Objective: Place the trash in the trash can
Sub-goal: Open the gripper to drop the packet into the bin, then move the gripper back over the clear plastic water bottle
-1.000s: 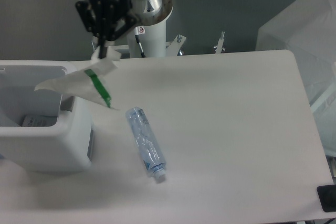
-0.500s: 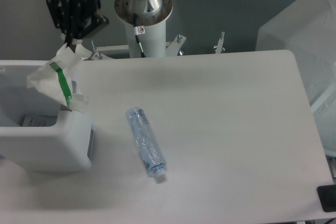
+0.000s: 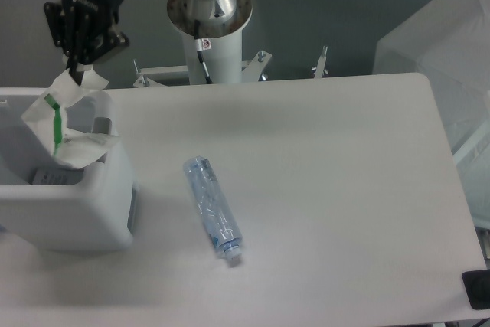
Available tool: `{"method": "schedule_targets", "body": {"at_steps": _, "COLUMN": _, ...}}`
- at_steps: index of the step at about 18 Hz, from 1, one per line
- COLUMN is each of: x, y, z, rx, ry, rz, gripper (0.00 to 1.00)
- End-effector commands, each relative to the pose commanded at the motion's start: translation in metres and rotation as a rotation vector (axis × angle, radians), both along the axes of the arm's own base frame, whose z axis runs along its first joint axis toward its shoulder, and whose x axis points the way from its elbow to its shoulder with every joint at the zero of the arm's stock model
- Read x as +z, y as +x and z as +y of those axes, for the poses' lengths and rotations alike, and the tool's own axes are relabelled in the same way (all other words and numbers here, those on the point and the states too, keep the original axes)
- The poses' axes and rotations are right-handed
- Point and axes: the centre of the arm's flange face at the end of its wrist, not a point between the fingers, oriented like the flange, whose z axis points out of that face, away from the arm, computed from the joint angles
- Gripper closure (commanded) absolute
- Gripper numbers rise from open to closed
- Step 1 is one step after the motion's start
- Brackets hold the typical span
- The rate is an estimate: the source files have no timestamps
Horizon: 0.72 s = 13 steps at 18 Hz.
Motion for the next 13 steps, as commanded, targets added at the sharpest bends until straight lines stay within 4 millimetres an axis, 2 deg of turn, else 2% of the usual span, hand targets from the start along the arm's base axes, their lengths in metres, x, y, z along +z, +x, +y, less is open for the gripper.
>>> {"method": "schedule_targets", "body": {"at_steps": 1, "x": -0.002, "y": 0.000, "z": 0.002, "rx": -0.003, "ry": -0.002, "rz": -0.001, "gripper": 1.00}}
{"method": "schedule_targets", "body": {"at_steps": 4, "x": -0.004, "y": 0.001, "z": 0.002, "rx": -0.009, "ry": -0.004, "rz": 0.001, "gripper": 0.80}}
{"method": "schedule_targets", "body": {"at_steps": 7, "x": -0.005, "y": 0.003, "z": 0.003, "rx": -0.014, "ry": -0.007, "rz": -0.001, "gripper": 0.67}}
{"method": "schedule_targets", "body": {"at_steps": 11, "x": -0.011, "y": 0.001, "z": 0.006, "rx": -0.012, "ry": -0.019, "rz": -0.006, "gripper": 0.21}}
{"method": "schedule_targets", "body": {"at_steps": 13, "x": -0.013, "y": 0.000, "z": 0.008, "rx": -0.012, "ry": -0.022, "rz": -0.004, "gripper": 0.08}}
